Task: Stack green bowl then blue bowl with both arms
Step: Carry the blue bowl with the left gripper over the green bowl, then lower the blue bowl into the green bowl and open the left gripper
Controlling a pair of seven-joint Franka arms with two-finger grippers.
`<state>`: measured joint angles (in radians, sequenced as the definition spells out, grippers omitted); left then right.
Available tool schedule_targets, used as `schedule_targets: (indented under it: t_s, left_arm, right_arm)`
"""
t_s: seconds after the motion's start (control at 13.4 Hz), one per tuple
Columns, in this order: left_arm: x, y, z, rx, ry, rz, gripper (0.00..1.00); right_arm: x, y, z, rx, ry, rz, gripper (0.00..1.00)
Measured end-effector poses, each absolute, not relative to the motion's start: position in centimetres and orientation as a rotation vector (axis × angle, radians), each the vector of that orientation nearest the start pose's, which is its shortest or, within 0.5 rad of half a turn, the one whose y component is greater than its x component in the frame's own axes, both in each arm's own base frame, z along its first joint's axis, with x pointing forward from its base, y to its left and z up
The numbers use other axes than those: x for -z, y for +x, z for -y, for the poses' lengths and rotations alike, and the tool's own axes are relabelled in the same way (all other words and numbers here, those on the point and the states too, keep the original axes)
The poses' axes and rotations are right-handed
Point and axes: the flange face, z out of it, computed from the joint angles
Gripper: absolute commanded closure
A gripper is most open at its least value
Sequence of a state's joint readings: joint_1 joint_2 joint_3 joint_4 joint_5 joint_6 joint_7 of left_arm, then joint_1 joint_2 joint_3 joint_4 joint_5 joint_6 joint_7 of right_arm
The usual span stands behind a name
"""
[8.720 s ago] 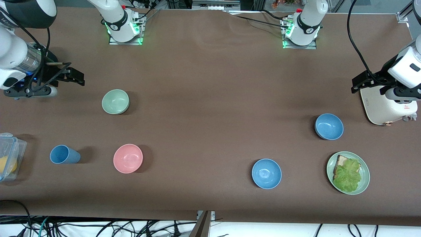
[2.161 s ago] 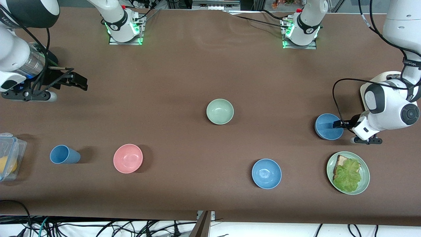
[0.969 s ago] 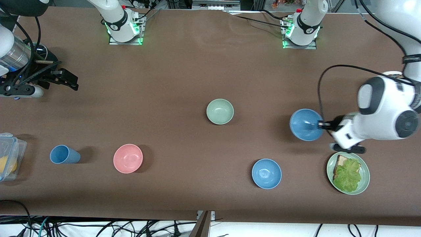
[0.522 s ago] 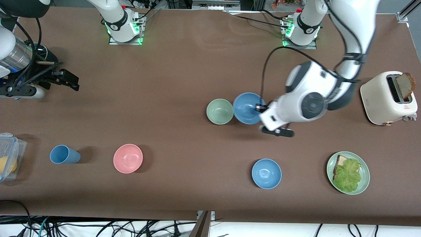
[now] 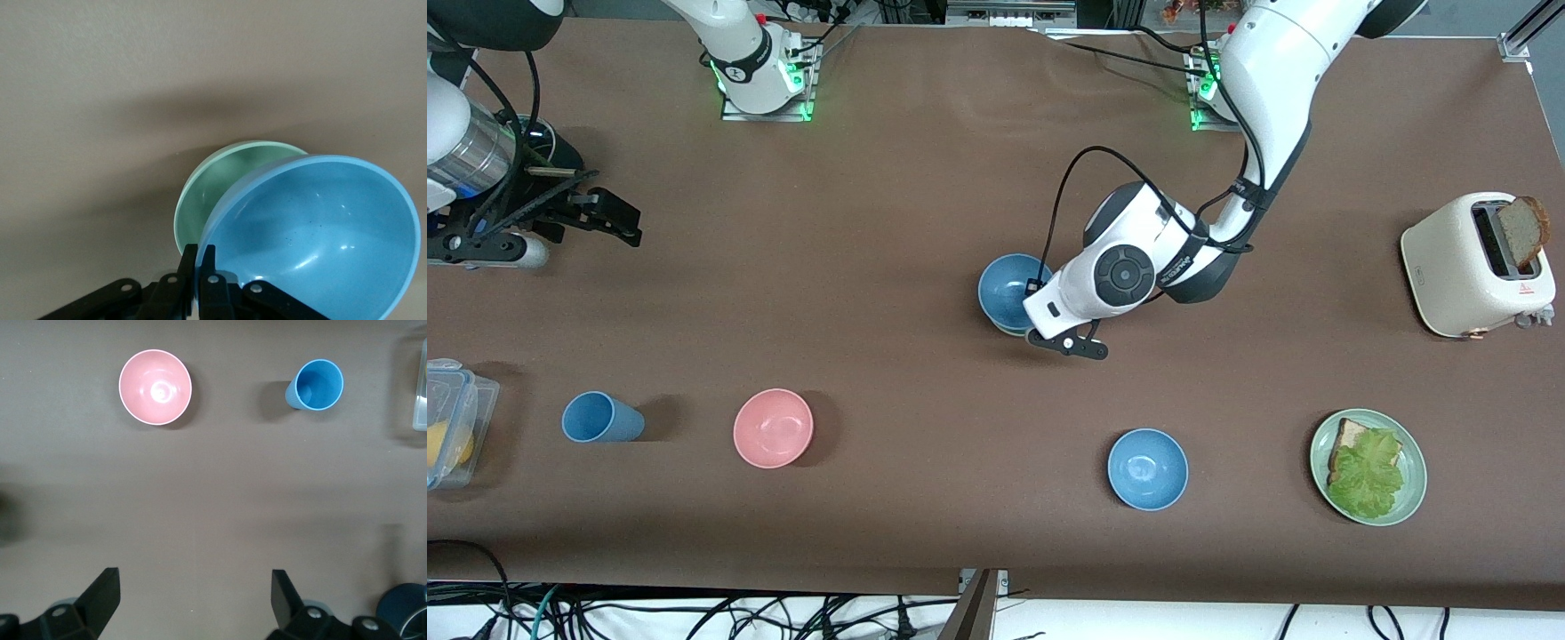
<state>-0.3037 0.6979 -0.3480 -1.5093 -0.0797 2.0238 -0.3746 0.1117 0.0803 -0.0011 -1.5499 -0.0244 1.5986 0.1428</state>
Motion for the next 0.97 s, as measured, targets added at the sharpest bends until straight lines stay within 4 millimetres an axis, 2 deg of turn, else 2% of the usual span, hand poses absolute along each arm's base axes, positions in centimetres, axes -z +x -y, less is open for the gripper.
schedule_targets:
  t_s: [0.22,0.3,0.37,0.45,0.75,0.97]
  left_arm:
    - [-24.8,56.0,40.3,-0.489,-3.259,-0.32,1.0]
    - [-24.3,55.5,40.8,-0.489,-3.24,-0.35,0.69]
    - [-24.0,55.2,41.1,-0.483,-3.224,-0.37,0.04]
    - [-23.9,55.2,41.2,-0.48,-3.22,-0.372,0.0]
    - [-24.3,56.5,39.9,-0.456,-3.229,-0.333,0.0]
    - [-26.5,58.3,37.8,-0.417,-3.248,-0.278,0.0]
  right_arm:
    - [-59.0,57.8,-6.1,-0.048,-3.169,-0.05,0.0]
    - [-59.0,57.8,-6.1,-0.048,-3.169,-0.05,0.0]
    - [-59.0,57.8,-6.1,-0.048,-3.169,-0.05,0.0]
    - [-59.0,57.8,-6.1,-0.049,-3.169,-0.05,0.0]
    - [-59.0,57.8,-6.1,-0.049,-3.169,-0.05,0.0]
    - [-58.9,57.8,-6.1,-0.05,-3.17,-0.052,0.0]
